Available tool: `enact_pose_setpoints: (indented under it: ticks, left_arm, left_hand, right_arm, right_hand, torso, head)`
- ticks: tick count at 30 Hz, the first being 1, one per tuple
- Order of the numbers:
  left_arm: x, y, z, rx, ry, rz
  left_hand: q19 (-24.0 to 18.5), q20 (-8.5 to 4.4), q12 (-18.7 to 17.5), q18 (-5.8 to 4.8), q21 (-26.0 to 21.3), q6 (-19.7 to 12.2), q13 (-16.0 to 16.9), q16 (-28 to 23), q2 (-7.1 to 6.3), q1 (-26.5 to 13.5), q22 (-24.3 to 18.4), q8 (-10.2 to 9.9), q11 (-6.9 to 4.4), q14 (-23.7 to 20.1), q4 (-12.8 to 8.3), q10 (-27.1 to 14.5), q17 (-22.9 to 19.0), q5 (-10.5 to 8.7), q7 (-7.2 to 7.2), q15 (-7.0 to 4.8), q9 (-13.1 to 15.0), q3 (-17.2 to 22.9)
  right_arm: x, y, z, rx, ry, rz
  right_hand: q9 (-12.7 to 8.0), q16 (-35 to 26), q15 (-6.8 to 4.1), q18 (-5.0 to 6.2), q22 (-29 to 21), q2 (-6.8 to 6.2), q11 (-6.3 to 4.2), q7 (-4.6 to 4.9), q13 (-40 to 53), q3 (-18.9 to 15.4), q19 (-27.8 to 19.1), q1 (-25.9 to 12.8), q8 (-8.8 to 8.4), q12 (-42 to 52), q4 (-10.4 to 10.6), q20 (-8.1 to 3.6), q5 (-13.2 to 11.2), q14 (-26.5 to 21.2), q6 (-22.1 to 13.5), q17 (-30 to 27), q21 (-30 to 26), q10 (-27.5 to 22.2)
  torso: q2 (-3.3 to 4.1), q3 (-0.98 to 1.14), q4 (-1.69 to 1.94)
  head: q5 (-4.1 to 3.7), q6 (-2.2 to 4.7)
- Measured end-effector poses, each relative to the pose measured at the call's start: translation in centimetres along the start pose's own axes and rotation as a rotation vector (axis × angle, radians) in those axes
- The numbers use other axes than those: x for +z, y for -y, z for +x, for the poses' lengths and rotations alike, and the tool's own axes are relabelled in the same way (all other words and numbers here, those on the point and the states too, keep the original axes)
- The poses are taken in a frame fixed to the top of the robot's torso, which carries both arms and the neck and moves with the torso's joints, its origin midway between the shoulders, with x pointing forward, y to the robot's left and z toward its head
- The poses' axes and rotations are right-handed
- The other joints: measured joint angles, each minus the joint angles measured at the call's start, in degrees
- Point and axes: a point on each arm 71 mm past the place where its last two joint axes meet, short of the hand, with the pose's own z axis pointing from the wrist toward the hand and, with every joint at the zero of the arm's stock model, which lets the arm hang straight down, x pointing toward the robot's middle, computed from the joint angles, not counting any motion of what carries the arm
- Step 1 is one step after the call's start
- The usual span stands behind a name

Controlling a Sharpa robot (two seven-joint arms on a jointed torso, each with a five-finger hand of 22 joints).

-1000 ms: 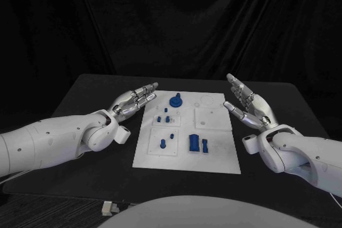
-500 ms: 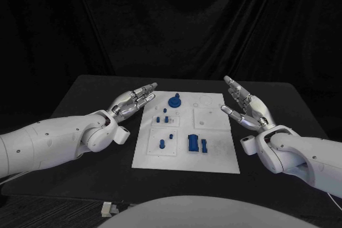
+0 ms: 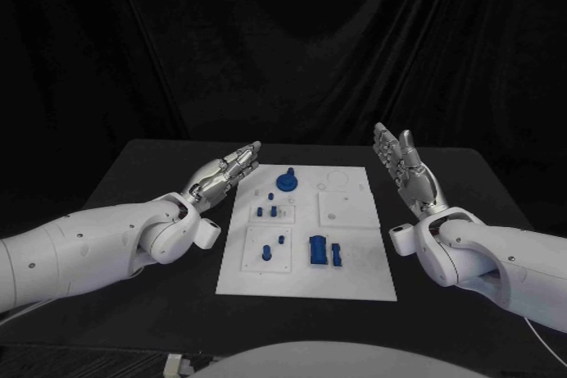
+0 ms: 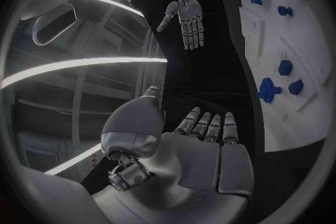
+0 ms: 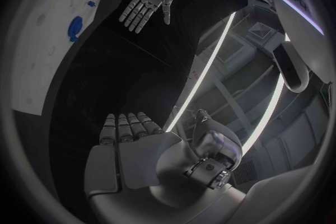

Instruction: Assemble the parts on the task board

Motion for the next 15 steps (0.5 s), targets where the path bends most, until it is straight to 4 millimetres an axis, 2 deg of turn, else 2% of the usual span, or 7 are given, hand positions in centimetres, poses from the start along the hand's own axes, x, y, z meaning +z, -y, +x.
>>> enact_pose_setpoints:
  ticks: [2,4,6,8,9,13,15]
  left_arm:
    - [0.5,0.4,0.5,-0.003,0.019,0.01]
    - [1.3,1.0,1.1,-0.008,0.05,0.022]
    - [1.9,1.5,1.7,-0.014,0.082,0.031]
    - [2.6,2.1,2.3,-0.021,0.125,0.037]
    - [2.9,2.4,2.6,-0.025,0.145,0.038]
    - [3.9,3.5,3.5,-0.04,0.238,0.035]
    - [4.3,3.9,3.9,-0.047,0.288,0.025]
  left_hand:
    - [-0.35,-0.38,-0.64,-0.02,0.0,-0.01,-0.01,0.0,-0.57,-3.7,-0.21,0.0,-0.28,-0.68,-0.02,-0.26,0.0,-0.92,0.0,-0.68,-0.05,0.02]
    - [0.4,-1.12,-0.66,-0.01,0.0,-0.91,-0.01,0.0,-1.1,-7.42,-0.34,0.0,-0.55,-0.68,-1.52,0.03,0.0,-1.68,-0.11,-0.69,-0.1,1.52]
    - [-0.2,-1.83,-0.67,-0.02,0.0,-1.71,-0.02,0.0,-1.46,-10.1,-0.46,0.0,-0.55,-0.27,-1.51,0.02,-0.01,-2.68,0.11,-1.09,-0.11,1.51]
    - [-0.25,-1.89,-1.41,-0.02,0.0,-1.73,-0.02,0.0,-1.88,-13.28,-0.49,0.0,-0.55,-0.28,-1.53,0.02,-0.01,-3.34,0.09,-1.08,-0.11,1.52]
    - [-0.25,-1.89,-2.14,-0.02,0.0,-1.76,-0.02,0.0,-2.15,-14.62,-0.5,0.0,-0.55,-0.28,-2.87,0.02,-0.01,-3.34,0.07,-1.08,-0.11,2.87]
    - [-0.25,-1.9,-3.99,-0.02,0.0,-2.34,-0.03,0.0,-4.89,-19.12,-0.52,0.0,-0.56,-0.28,-3.02,0.02,-0.01,-5.14,0.07,-1.08,-0.13,3.01]
    - [-0.25,-1.91,-4.4,-0.02,-0.01,-2.35,-0.03,-0.01,-5.39,-21.48,-0.54,-0.01,-0.56,-0.28,-3.03,0.02,-0.01,-5.33,0.08,-1.08,-0.14,3.02]
  right_arm:
    - [0.7,-0.5,0.0,0.027,0.03,0.005]
    - [1.6,-1.1,0.1,0.064,0.07,0.018]
    - [2.3,-1.5,0.1,0.097,0.106,0.035]
    - [2.9,-1.9,0.1,0.134,0.147,0.064]
    - [3.1,-2.0,0.1,0.15,0.164,0.077]
    - [3.7,-2.1,0.1,0.205,0.222,0.137]
    - [3.8,-2.1,0.0,0.225,0.245,0.166]
  right_hand:
    - [-0.06,0.0,0.0,0.0,0.0,-0.02,0.0,0.0,0.03,0.0,0.0,-0.01,0.0,0.0,0.0,0.0,0.0,0.0,-0.01,0.0,0.0,0.0]
    - [-0.03,0.0,0.0,0.0,0.0,-0.02,0.0,0.0,0.01,0.0,0.0,-0.01,0.0,0.0,0.0,0.0,0.0,0.0,-0.01,0.0,0.0,0.0]
    - [-0.02,0.0,0.0,-0.01,0.0,-0.02,0.0,0.0,-0.02,0.0,0.0,-0.01,0.0,0.0,0.0,0.0,0.0,0.0,-0.02,0.0,0.0,0.0]
    - [-0.04,0.0,0.0,-0.01,0.0,-0.02,0.0,0.0,0.02,0.0,0.0,-0.01,0.0,0.0,0.0,0.0,0.0,0.0,-0.02,0.0,0.0,0.0]
    - [-0.06,0.0,0.0,0.0,0.0,-0.02,0.0,0.0,0.0,0.0,0.0,-0.01,0.0,0.0,0.0,0.0,0.0,0.0,-0.02,0.0,0.0,0.0]
    - [-0.03,0.0,0.0,0.0,0.0,-0.02,0.0,0.0,-0.01,0.0,0.0,-0.01,0.0,0.0,0.0,0.0,-0.38,0.0,-0.02,0.0,0.0,0.0]
    - [0.03,0.0,0.0,0.0,0.0,-0.02,0.0,0.0,0.03,0.0,0.0,-0.01,0.0,0.0,0.0,0.0,-0.38,0.0,-0.02,0.0,0.0,0.0]
  torso:
    - [-0.11,0.09,0.04]
    - [-0.26,0.2,0.1]
    - [-0.43,0.35,0.18]
    - [-0.59,0.52,0.24]
    - [-0.69,0.62,0.3]
    - [-0.98,0.88,0.42]
    - [-1.11,0.99,0.48]
  head:
    - [-0.47,1.26]
    - [-1.03,2.92]
    - [-1.66,4.82]
    - [-2.19,6.4]
    - [-2.54,7.37]
    - [-3.47,10.05]
    - [-3.85,11.06]
